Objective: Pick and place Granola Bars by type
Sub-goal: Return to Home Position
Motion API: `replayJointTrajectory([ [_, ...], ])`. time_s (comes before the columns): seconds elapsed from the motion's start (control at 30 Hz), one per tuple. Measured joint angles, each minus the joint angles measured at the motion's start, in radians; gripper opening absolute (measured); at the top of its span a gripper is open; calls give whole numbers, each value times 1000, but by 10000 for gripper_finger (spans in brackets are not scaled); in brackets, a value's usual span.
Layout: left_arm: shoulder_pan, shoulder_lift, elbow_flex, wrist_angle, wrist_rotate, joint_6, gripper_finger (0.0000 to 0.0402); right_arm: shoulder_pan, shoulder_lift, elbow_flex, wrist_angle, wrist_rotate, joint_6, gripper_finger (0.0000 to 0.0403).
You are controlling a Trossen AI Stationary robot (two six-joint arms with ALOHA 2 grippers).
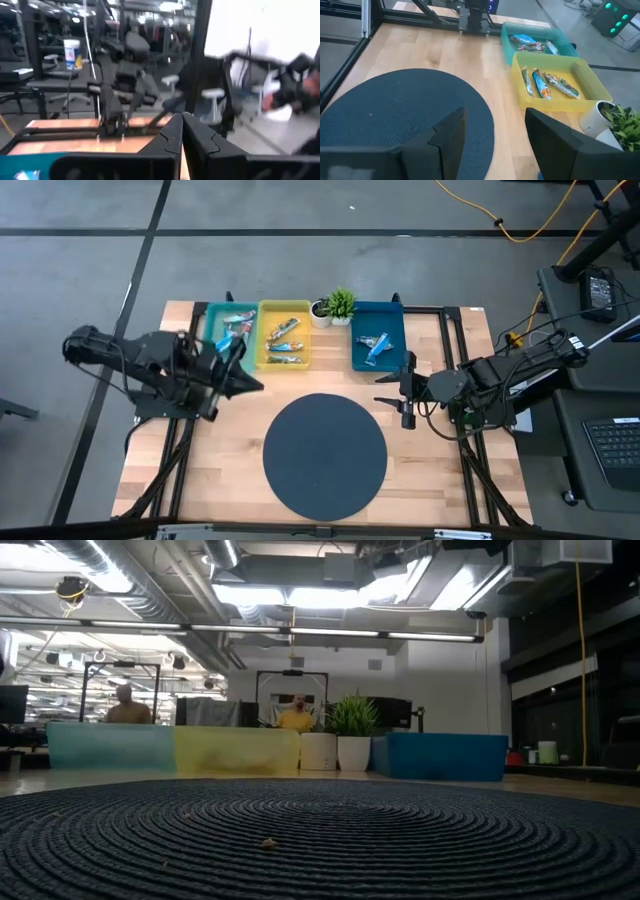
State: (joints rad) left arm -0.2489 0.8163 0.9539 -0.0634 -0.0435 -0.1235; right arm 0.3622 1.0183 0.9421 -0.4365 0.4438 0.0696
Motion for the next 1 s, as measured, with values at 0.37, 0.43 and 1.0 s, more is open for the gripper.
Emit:
replayJointTrajectory([
  [0.37, -41, -272, -22, -284, -245, 47, 2, 0, 0, 0, -1, 1, 49, 206],
  [0.43, -41, -390, -74, -278, -293, 42, 3, 0, 0, 0, -2, 1, 65, 206],
  [1.0, 24, -744, -916, 708, -402, -6, 3, -3, 3, 0, 5, 15, 139, 206],
])
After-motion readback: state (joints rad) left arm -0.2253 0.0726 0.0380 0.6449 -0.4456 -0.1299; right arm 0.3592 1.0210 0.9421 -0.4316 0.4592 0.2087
